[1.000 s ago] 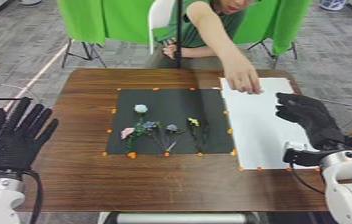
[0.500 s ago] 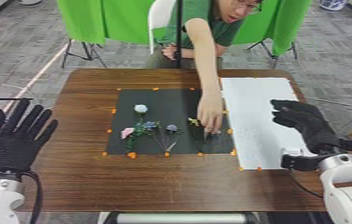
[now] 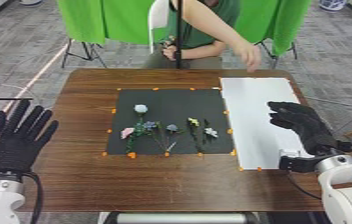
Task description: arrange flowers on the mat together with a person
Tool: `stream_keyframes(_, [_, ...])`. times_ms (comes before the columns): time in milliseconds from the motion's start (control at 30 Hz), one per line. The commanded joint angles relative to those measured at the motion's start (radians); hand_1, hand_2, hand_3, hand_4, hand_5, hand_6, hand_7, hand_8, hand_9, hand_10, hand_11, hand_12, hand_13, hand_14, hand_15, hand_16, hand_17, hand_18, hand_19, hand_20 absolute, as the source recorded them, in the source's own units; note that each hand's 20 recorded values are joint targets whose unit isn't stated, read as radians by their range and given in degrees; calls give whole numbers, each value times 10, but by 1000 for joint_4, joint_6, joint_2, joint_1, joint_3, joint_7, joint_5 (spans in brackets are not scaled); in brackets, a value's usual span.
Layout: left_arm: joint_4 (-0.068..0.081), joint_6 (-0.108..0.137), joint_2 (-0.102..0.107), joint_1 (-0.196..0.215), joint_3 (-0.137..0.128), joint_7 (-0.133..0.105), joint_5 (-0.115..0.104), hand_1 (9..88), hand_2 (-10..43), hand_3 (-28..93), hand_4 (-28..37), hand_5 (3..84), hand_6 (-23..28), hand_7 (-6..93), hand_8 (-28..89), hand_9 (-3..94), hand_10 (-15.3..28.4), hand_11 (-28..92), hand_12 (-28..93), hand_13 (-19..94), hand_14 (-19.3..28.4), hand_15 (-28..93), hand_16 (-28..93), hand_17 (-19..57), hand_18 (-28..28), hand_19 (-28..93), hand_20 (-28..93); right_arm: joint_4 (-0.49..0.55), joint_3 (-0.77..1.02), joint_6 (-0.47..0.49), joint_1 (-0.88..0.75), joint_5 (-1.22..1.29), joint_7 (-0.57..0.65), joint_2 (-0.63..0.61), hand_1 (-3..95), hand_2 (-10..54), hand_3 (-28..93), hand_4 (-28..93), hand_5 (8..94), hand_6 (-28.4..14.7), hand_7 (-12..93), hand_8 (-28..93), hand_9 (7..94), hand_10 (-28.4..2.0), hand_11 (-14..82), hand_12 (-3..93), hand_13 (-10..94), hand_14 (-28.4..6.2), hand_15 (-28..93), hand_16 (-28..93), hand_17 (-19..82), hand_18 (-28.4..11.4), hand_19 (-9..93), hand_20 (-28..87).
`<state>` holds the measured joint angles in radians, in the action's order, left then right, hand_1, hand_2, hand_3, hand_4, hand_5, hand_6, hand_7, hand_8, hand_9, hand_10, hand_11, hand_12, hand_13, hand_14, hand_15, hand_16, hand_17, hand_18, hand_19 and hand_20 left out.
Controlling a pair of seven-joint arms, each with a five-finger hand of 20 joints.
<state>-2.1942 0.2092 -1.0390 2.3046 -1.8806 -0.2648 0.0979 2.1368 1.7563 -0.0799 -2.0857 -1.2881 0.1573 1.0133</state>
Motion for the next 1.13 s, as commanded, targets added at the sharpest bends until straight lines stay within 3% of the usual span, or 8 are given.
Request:
stream_keyframes(33, [12, -16, 3, -9, 17, -17, -44, 163, 244, 734, -283, 401, 55, 70, -91, 354, 134, 169, 66, 254, 134, 250, -69, -56, 145, 322, 144, 1, -5, 2, 6, 49, -25, 0, 274, 54, 815, -262, 472, -26, 208, -144, 401, -120, 89, 134, 324, -122, 204, 132, 160, -148, 363, 138])
stream_keyframes(133, [11, -16, 2, -9, 22, -16, -41, 122, 305, 743, -283, 402, 55, 69, -91, 354, 134, 169, 66, 255, 135, 249, -69, -56, 146, 322, 145, 0, -12, 5, 16, 39, -31, 0, 268, 62, 815, -263, 476, -27, 208, -144, 408, -119, 90, 134, 325, -122, 204, 132, 159, -148, 363, 138])
stream_keyframes(267, [3, -4, -6, 4, 29, -13, -30, 103, 321, 754, -283, 404, 55, 69, -91, 355, 135, 168, 67, 254, 136, 249, -68, -56, 146, 321, 145, 16, -15, -7, 15, 61, -9, 2, 267, 72, 815, -265, 478, -26, 207, -144, 410, -118, 91, 133, 328, -118, 199, 130, 160, -149, 360, 137])
stream_keyframes(433, [-2, 0, -14, 19, 29, -11, -27, 128, 299, 754, -283, 405, 55, 70, -90, 358, 135, 169, 67, 256, 135, 250, -68, -56, 146, 322, 144, 22, -17, -15, 15, 69, -17, 1, 272, 121, 809, -271, 485, -28, 201, -144, 416, -120, 88, 126, 333, -110, 188, 126, 162, -148, 359, 137])
stream_keyframes(600, [3, -3, -9, 5, 33, -7, -21, 159, 265, 749, -283, 405, 55, 70, -90, 361, 136, 171, 67, 258, 134, 253, -69, -56, 147, 323, 144, 26, -13, -18, 16, 74, -26, -8, 267, 120, 811, -267, 488, -31, 198, -142, 417, -121, 88, 124, 334, -106, 182, 127, 162, -147, 358, 137])
stream_keyframes(933, [0, -3, -12, 13, 28, -15, -23, 182, 231, 735, -283, 405, 55, 70, -90, 362, 135, 170, 67, 259, 134, 252, -71, -56, 147, 326, 144, 25, -28, 0, 35, 68, -35, 9, 260, 111, 815, -265, 489, -35, 190, -140, 419, -120, 88, 123, 335, -106, 180, 131, 162, -147, 358, 138])
stream_keyframes(1133, [14, -9, 1, -22, 45, -6, -14, 208, 204, 737, -283, 406, 55, 72, -90, 365, 135, 172, 68, 259, 134, 253, -71, -56, 147, 326, 143, 24, -24, -9, 30, 64, -57, 3, 259, 110, 815, -266, 489, -34, 192, -139, 420, -120, 89, 123, 340, -103, 179, 133, 163, -147, 356, 138])
